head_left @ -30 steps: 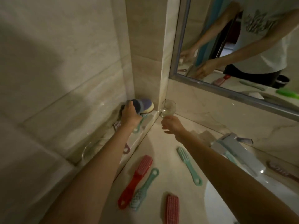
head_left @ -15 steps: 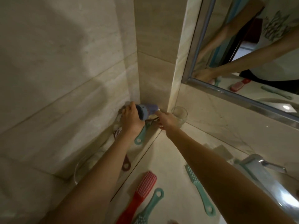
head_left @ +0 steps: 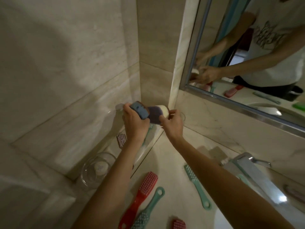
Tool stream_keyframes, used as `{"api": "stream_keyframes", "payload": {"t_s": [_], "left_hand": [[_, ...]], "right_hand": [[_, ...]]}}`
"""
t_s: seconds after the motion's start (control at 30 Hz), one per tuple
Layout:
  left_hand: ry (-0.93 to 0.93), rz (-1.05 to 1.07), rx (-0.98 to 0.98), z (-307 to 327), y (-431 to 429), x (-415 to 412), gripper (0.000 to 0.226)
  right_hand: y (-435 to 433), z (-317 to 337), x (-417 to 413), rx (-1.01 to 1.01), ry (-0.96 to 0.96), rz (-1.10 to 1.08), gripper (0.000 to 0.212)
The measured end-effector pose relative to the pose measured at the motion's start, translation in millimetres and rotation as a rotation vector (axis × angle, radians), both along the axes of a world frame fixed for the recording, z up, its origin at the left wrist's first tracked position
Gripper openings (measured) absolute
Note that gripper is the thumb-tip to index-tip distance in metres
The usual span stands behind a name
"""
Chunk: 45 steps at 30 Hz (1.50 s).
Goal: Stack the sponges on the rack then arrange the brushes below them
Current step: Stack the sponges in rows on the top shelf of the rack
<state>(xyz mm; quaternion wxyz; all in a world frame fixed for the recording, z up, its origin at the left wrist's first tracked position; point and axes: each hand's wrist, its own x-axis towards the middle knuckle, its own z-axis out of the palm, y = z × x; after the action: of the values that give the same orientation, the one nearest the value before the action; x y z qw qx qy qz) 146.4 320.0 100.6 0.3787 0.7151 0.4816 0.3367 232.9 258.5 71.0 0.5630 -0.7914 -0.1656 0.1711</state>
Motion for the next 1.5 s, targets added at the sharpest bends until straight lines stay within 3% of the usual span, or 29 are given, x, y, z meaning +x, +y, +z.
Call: {"api": "stream_keyframes", "payload": {"t_s": [0.23, 0.4, 0.5, 0.73, 0.8, 0.9, 1.0, 1.17, 1.5], "left_hand": [[-0.497, 0.023, -0.105, 46.2, -94.3, -6.5, 0.068], [-0.656, -0.086, -0.107, 83.4, -181.1, 8.5, 0.062], [-0.714, -0.224, -0.110, 100.4, -232.0, 15.7, 0.063], [-0.822, -0.479, -0.161, 144.9, -367.9, 26.3, 0.062], [-0.852, -0.550, -0.186, 156.4, -404.8, 31.0, 0.065], [-0.837, -0.637, -0.227, 170.2, -458.3, 40.8, 0.071], [-0.791, -0.724, -0.281, 181.2, -508.1, 53.9, 0.065], [-0.850, -0.903, -0.647, 193.4, -570.7, 75.7, 0.072], [-0.769, -0.843, -0.674, 188.9, -628.4, 115.9, 0.071]], "right_hand": [[-112.8, 63.4, -36.2, 0.338, -0.080, 0.112, 0.040], [-195.5, 91.4, -44.7, 0.497, 0.001, 0.155, 0.024], [-248.7, 116.5, -38.9, 0.524, 0.061, 0.008, 0.019], [-398.7, 178.1, -20.5, 0.489, -0.061, -0.170, 0.019], [-443.4, 194.1, -14.4, 0.460, -0.110, -0.210, 0.020], [-512.0, 217.1, -7.3, 0.377, -0.200, -0.251, 0.039], [-581.7, 236.7, 2.1, 0.273, -0.319, -0.242, 0.047], [-678.3, 260.0, 31.1, 0.093, -0.441, -0.236, 0.059], [-730.7, 264.5, 88.6, -0.383, -0.690, -0.229, 0.056]]}}
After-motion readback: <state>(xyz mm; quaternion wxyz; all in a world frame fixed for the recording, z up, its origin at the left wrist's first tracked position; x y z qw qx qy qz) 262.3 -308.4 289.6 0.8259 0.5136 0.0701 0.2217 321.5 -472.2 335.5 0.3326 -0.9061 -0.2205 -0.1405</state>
